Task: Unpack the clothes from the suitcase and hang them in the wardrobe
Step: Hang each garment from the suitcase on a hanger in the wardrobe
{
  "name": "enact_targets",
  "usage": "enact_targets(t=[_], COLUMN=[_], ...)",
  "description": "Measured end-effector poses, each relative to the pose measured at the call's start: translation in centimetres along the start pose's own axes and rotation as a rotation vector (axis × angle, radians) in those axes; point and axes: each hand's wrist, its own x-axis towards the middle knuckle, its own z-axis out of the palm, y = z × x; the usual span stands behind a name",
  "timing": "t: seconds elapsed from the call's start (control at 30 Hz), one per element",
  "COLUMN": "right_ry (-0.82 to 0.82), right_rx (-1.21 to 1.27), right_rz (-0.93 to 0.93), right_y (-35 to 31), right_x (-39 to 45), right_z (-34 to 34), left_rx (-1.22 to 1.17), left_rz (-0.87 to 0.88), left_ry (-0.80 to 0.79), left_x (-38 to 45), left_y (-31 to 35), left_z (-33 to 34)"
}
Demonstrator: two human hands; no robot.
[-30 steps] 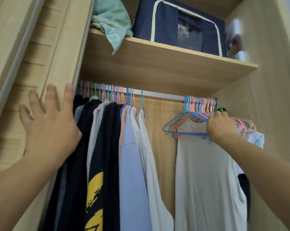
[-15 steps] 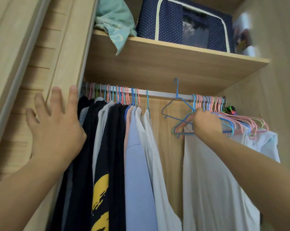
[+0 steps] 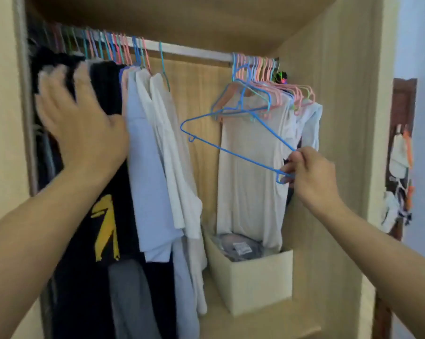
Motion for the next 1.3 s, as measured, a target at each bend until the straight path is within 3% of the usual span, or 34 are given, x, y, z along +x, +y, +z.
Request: enact_targets(t=[0.07, 0.17, 0.23, 0.33, 0.5, 0.57, 0.63, 0.73, 0.87, 0.97, 1.03, 1.13, 1.2, 1.3], right_ry=[-0.024, -0.092, -0.159, -0.186, -0.14, -0.206, -0.374, -0.496, -0.175, -0.04, -0.04, 0.022, 0.154, 0.381], right_rx=[0.022, 0.09, 0.123, 0.14, -0.02, -0.166, -0.339, -0.369, -0.211, -0.212, -0.226, -0.295, -0.437, -0.599], right_rz=[0.059, 0.212, 0.366, 0.651, 1.123, 1.263, 1.396, 1.56, 1.618, 1.663, 1.713, 1.825, 1.885, 1.914], right_y=[1.5, 4.9, 7.7, 11.9, 15.8, 16.2, 15.7, 13.9, 14.6, 17.0, 18.8, 22.0, 24.9, 30.2], right_x=[-4.3, -11.8, -18.1, -28.7, -46.1, -52.6, -58.5, -63.7, -65.9, -68.6, -70.8, -74.8, -77.7, -81.0], right_z=[-4.2, -12.3, -19.2, -31.1, -53.5, -62.1, -69.1, -74.1, -74.7, -76.0, -77.2, -80.1, -82.6, -86.3], left_rx=[-0.234, -0.464, -0.483, -0.423, -0.458, -0.607, -0.712, -0.825, -1.019, -0.956, -0.918, -0.811, -0.603, -0.425], left_rz=[0.135, 0.131, 0.092, 0.199, 0.263, 0.288, 0.443, 0.685, 0.966, 0.932, 0.88, 0.68, 0.582, 0.694], left_ry=[-0.213, -0.514, -0.633, -0.84, -1.611, -1.862, -2.032, -2.074, -1.994, -2.117, -2.2, -2.23, -2.357, -2.596], left_x=[-6.2, -16.9, -24.6, -37.5, -58.4, -65.4, -71.0, -76.7, -84.1, -89.1, -92.3, -98.0, -102.6, -110.2], left_y=[5.4, 12.6, 16.3, 21.3, 31.9, 36.4, 41.1, 48.0, 56.0, 60.0, 61.6, 62.7, 63.2, 63.8], left_z=[2.1, 4.6, 5.8, 5.6, -3.0, -7.0, -11.3, -17.4, -22.6, -23.8, -23.8, -23.1, -21.6, -19.7])
